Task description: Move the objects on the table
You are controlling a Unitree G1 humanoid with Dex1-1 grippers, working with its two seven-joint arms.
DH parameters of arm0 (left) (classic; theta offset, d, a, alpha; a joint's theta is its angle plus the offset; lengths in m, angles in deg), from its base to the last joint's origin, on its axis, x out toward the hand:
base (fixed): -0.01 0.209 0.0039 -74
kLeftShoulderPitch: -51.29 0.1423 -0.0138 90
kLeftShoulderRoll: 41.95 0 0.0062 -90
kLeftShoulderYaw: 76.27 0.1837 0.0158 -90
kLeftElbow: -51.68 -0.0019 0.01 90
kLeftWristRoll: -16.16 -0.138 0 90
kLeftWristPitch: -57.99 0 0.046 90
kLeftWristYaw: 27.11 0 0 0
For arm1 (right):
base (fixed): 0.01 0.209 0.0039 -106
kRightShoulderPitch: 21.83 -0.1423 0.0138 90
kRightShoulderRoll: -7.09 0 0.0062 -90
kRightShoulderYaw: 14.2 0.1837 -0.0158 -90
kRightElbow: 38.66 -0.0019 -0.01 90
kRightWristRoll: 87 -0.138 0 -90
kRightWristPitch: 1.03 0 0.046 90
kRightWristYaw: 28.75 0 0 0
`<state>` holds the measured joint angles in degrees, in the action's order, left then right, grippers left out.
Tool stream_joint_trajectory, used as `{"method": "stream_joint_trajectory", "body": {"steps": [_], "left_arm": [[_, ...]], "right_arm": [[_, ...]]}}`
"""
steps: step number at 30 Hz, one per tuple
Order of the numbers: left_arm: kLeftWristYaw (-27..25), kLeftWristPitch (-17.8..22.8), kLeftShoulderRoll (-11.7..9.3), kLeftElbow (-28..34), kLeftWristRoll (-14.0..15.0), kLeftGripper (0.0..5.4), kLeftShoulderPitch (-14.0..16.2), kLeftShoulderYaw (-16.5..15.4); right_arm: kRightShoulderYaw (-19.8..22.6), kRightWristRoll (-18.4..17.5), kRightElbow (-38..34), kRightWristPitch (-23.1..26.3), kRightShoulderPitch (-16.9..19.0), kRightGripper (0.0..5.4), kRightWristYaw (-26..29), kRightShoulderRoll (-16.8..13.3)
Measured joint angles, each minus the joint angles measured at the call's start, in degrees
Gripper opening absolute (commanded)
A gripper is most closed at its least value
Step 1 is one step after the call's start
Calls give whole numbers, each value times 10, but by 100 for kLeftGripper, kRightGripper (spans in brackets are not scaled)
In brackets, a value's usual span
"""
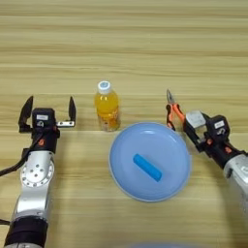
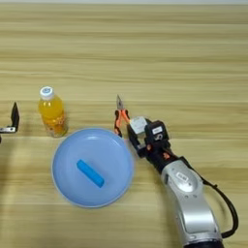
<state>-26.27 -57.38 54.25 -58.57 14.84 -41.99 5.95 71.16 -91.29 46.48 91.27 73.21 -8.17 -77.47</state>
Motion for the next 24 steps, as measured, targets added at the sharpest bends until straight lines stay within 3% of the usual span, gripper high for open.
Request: {"method": "stream_joint_trajectory", "body": {"steps": [15, 24], "left_arm": [[0, 0, 0, 0, 0, 540, 0, 0], [0, 0, 0, 1, -4, 540, 0, 0]], "right_arm": [[-83, 26, -17, 0, 33, 246, 22, -1], [-103, 39, 8, 2, 35, 246, 23, -3]]}}
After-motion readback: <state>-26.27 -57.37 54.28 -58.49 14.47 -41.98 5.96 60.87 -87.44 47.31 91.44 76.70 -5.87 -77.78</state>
